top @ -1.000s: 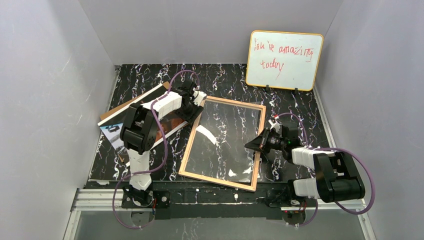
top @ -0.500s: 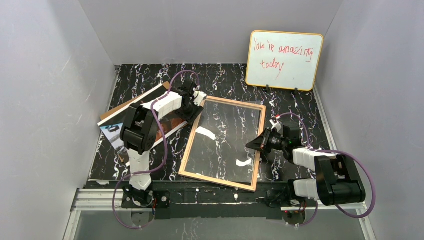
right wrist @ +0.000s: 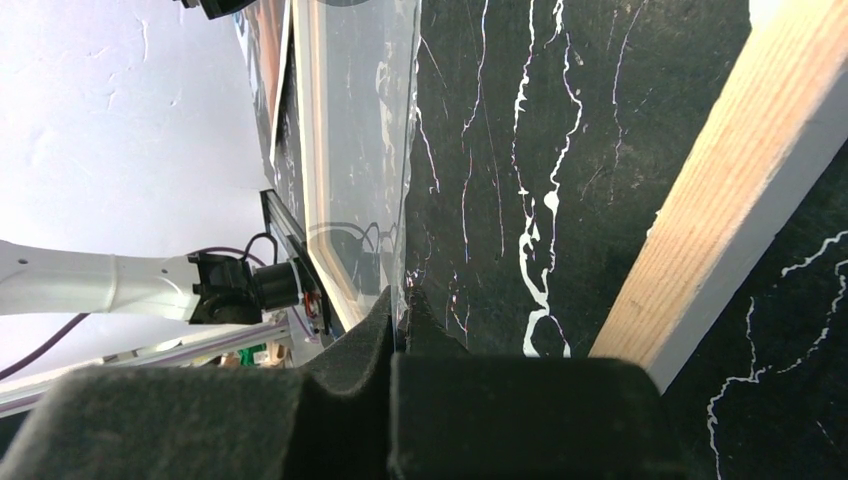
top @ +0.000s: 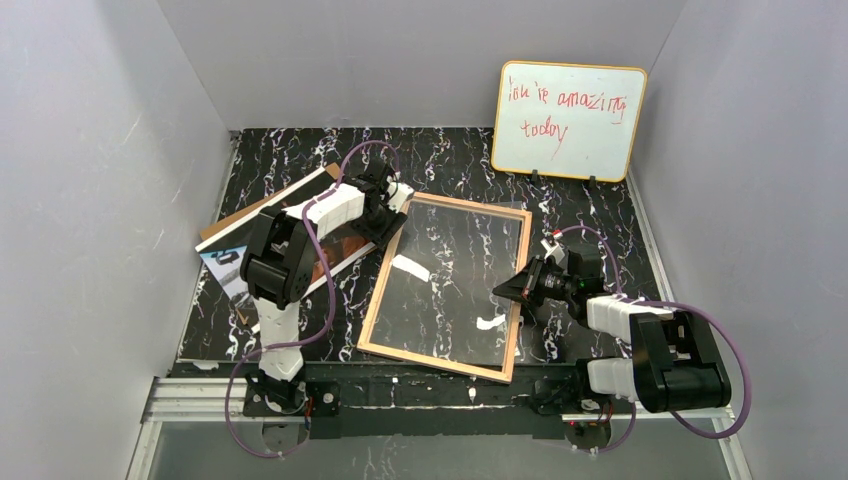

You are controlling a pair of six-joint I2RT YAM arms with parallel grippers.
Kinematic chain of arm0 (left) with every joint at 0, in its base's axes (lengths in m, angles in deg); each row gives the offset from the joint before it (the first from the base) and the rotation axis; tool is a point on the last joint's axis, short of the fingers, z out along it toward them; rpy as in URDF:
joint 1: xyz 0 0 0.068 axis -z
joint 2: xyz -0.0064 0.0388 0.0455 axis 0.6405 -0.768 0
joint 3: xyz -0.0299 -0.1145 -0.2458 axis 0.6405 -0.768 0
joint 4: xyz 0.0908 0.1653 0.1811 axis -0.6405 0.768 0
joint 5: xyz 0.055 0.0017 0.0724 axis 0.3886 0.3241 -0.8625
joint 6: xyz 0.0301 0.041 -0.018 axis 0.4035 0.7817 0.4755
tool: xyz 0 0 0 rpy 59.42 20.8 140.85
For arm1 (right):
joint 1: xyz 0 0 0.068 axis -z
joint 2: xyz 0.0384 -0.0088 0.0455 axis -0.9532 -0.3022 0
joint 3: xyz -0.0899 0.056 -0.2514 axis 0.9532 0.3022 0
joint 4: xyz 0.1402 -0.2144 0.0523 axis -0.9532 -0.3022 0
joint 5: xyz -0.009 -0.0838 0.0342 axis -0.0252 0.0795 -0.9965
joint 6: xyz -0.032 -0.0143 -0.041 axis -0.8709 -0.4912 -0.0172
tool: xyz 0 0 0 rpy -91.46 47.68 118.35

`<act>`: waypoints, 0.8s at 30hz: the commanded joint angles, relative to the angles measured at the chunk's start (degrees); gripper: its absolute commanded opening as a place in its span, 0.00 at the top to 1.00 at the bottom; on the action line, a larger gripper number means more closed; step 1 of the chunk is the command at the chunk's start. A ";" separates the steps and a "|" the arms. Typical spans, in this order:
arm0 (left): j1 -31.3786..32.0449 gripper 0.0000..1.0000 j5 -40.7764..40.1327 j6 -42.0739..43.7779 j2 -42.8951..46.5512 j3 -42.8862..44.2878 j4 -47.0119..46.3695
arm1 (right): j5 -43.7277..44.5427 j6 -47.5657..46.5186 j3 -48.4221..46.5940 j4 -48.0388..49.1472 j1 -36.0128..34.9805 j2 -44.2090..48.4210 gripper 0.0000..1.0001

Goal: Put the photo into the frame
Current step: Place the photo frame item in the photo frame.

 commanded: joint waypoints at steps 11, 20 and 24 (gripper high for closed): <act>0.58 0.46 3.43 -0.48 -2.63 -3.08 3.65 | -0.85 0.33 0.69 2.46 0.90 1.43 0.99; 0.58 0.46 3.24 -0.31 -2.53 -3.26 3.67 | -0.30 0.28 1.23 1.71 0.95 2.46 0.99; 0.58 0.46 3.33 -0.36 -2.58 -2.99 3.74 | -0.42 0.34 1.38 1.64 1.05 2.60 0.99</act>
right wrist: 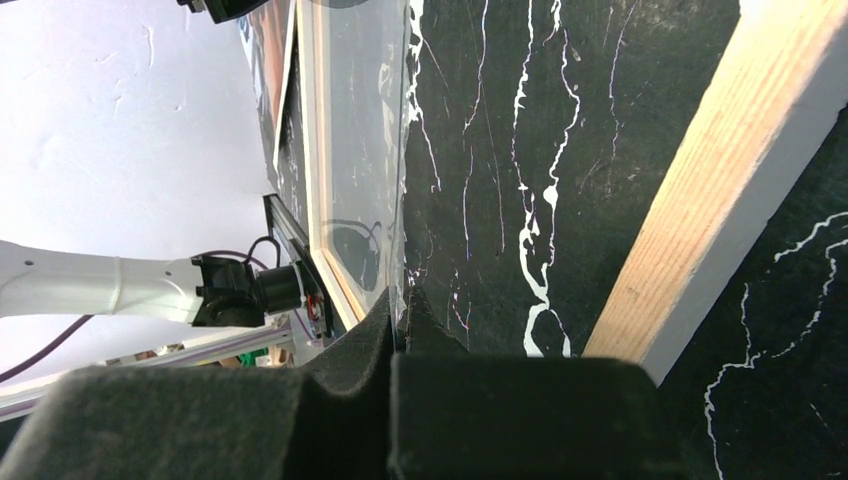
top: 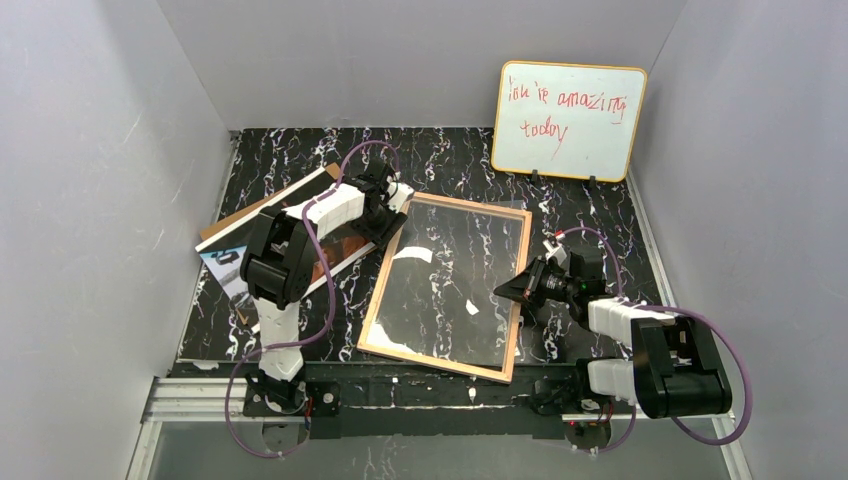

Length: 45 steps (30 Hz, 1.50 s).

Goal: Put the photo into the frame
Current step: Place the photo frame item in the photo frame.

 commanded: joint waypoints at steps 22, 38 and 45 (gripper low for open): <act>0.58 0.46 2.85 -0.24 -2.68 -2.34 4.09 | -0.37 0.42 0.46 2.85 0.50 0.84 0.99; 1.03 0.47 3.43 -0.33 -4.51 -4.73 2.72 | -3.41 6.32 2.08 18.53 0.40 2.16 0.99; 1.04 0.47 3.14 -0.07 -4.38 -4.92 2.61 | -5.47 5.11 3.17 20.29 0.41 5.76 0.99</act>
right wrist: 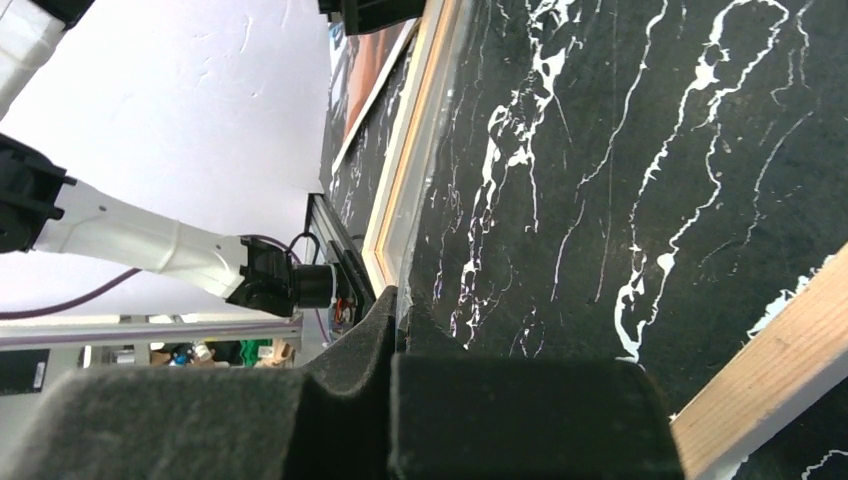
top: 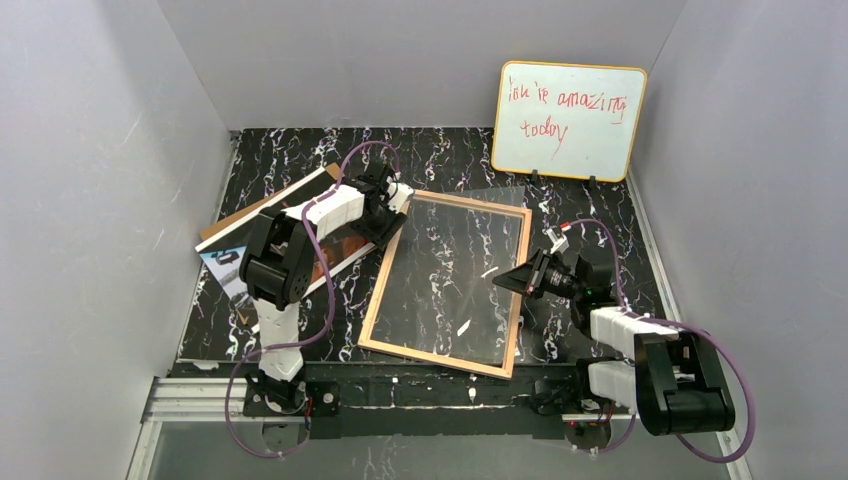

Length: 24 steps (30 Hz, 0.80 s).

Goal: Put the photo into the frame
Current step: Place the photo frame item in the photo frame.

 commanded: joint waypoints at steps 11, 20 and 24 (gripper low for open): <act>0.96 0.47 3.18 -0.26 -4.57 -4.02 3.51 | 0.12 0.00 1.84 6.64 0.07 0.66 0.99; 0.93 0.47 3.08 -0.09 -4.44 -4.22 3.52 | 1.06 0.09 1.36 6.34 0.06 -2.16 0.99; 0.92 0.47 3.20 -0.10 -4.48 -4.29 3.36 | 0.93 -0.19 1.00 5.08 0.10 -3.52 0.99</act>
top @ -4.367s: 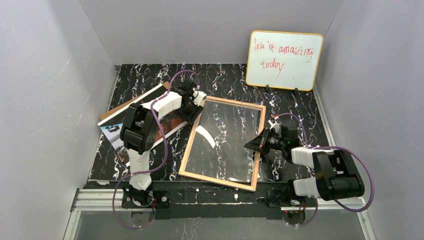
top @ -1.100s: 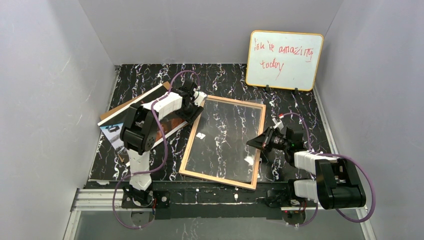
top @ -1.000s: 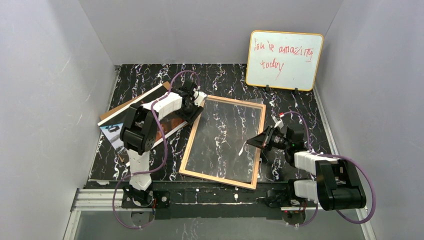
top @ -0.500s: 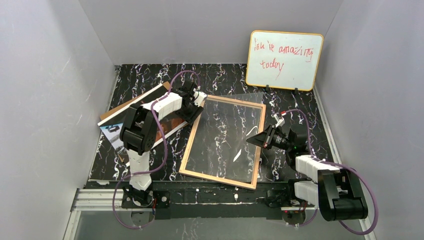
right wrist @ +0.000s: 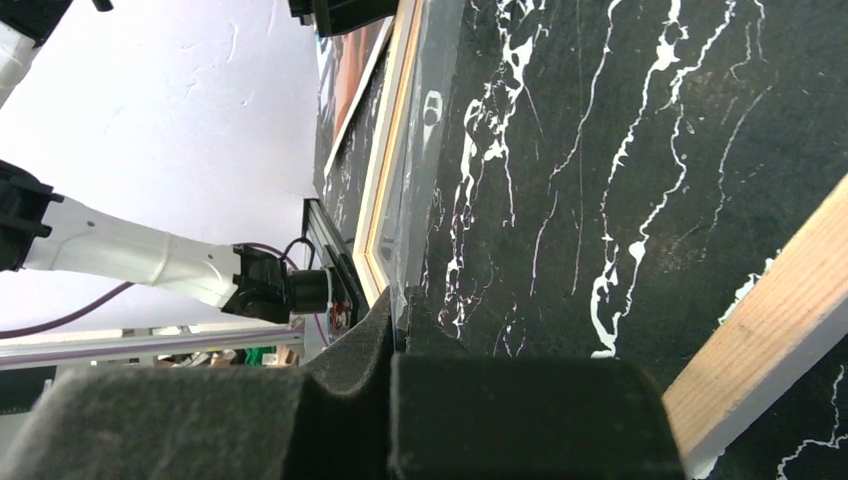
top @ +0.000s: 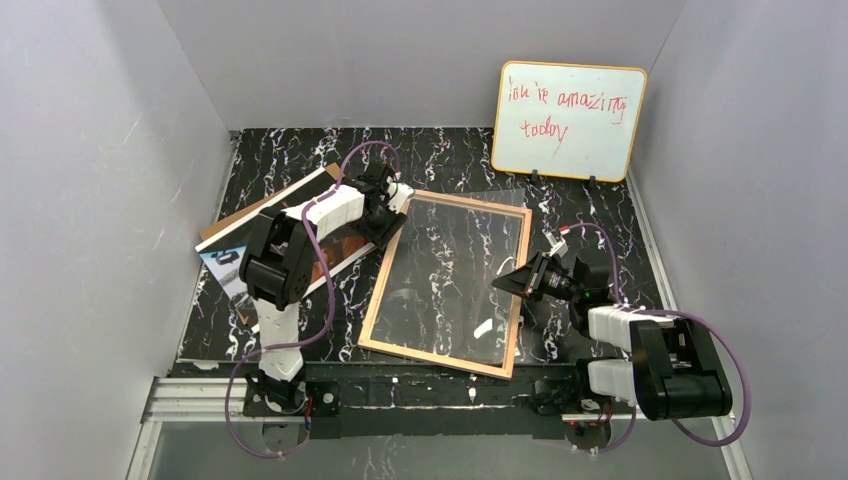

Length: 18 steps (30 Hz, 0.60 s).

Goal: Put the photo into the frame
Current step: Place the photo frame item in the photo frame.

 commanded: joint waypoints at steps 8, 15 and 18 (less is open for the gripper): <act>0.96 0.47 3.38 -0.09 -4.03 -4.74 3.19 | 0.48 -0.74 -1.47 0.19 0.09 -3.08 0.99; 0.89 0.47 3.33 0.00 -3.92 -4.79 3.18 | 0.52 -0.63 -2.48 0.16 0.07 -4.80 0.99; 0.92 0.47 3.27 0.00 -3.99 -4.71 3.26 | 0.55 -0.72 -2.75 -0.64 0.05 -5.47 0.99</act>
